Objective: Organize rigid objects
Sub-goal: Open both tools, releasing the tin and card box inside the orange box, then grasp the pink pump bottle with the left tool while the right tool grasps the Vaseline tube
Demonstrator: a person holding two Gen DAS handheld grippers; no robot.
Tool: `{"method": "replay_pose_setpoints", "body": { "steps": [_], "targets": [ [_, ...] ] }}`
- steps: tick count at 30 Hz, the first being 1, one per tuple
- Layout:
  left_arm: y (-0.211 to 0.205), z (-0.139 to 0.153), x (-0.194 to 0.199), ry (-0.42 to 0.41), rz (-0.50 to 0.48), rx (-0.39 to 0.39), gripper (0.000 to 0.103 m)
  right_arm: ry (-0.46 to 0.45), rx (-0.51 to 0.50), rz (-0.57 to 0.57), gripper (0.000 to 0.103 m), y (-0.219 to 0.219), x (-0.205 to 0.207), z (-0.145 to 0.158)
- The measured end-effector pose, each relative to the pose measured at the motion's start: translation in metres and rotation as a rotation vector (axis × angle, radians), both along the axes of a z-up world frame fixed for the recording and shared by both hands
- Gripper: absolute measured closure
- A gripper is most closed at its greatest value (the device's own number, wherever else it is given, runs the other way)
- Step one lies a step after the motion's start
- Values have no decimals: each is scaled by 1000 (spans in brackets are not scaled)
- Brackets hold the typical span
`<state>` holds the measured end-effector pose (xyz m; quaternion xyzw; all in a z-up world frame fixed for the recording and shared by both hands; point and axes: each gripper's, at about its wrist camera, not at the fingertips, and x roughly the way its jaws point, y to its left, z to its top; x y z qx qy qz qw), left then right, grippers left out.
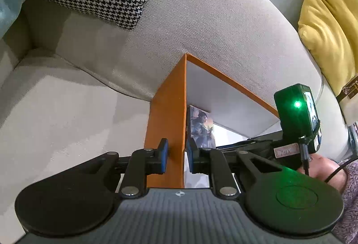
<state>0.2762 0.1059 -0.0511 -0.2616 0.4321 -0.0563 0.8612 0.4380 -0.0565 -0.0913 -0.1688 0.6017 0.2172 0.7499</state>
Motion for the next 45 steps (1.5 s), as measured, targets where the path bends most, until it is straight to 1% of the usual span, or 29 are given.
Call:
{"method": "replay_pose_setpoints", "body": {
  "steps": [3,5,7,8,10,13,14,15,17,19,21,24,26,28,31,32,34,35,36,39,41,42,45],
  "targets": [
    [1,3,-5,-4,6,10,84,1,12,2,74,-3,-1,2],
    [2,11,-15,-30,-1,20,84,-29,26,0,74,-9,-10,16],
    [1,20,-31,-62,-12,43,84,-77,81,-10,73,-16,-26,34],
    [1,24,-40,-72,-16,45,84,-95,115,-21,73,-22,-36,45],
    [1,29,-59,-79,-24,26,84,-126,191,-55,73,-37,-60,67],
    [-2,33,-90,-76,-44,11,84,-154,274,-112,73,-59,-103,88],
    [-3,33,-100,-77,-47,10,84,-160,296,-131,74,-65,-115,91],
    [-3,33,-109,-72,-49,10,84,-189,323,-161,73,-75,-129,94],
    [-5,32,-125,-49,-64,13,84,-231,342,-205,73,-89,-155,94],
    [-7,28,-140,-26,-76,25,84,-273,372,-263,72,-107,-181,100],
    [-11,27,-151,-15,-98,36,84,-273,403,-296,72,-121,-202,106],
    [-20,23,-163,7,-147,67,84,-234,427,-352,72,-134,-231,97],
    [-28,21,-171,17,-182,97,84,-203,429,-360,72,-136,-251,87],
    [-36,17,-179,24,-222,108,84,-186,405,-357,72,-133,-268,74],
    [-49,9,-187,49,-273,102,84,-135,371,-369,72,-131,-290,55],
    [-52,7,-188,52,-283,108,84,-125,362,-375,72,-130,-294,50],
    [-59,3,-190,49,-302,146,84,-126,322,-367,72,-125,-303,41],
    [-62,3,-191,52,-314,167,84,-123,308,-359,70,-122,-305,39],
    [-65,1,-189,59,-329,189,84,-118,304,-356,64,-119,-306,37],
    [-67,-1,-187,60,-348,219,84,-111,346,-345,58,-111,-303,42],
    [-68,-3,-180,60,-358,235,81,-121,357,-319,53,-105,-301,47],
    [-69,-4,-176,63,-366,241,79,-125,358,-306,53,-100,-299,48],
    [-76,-10,-164,77,-412,280,78,-135,345,-285,52,-87,-291,48]
  ]
}}
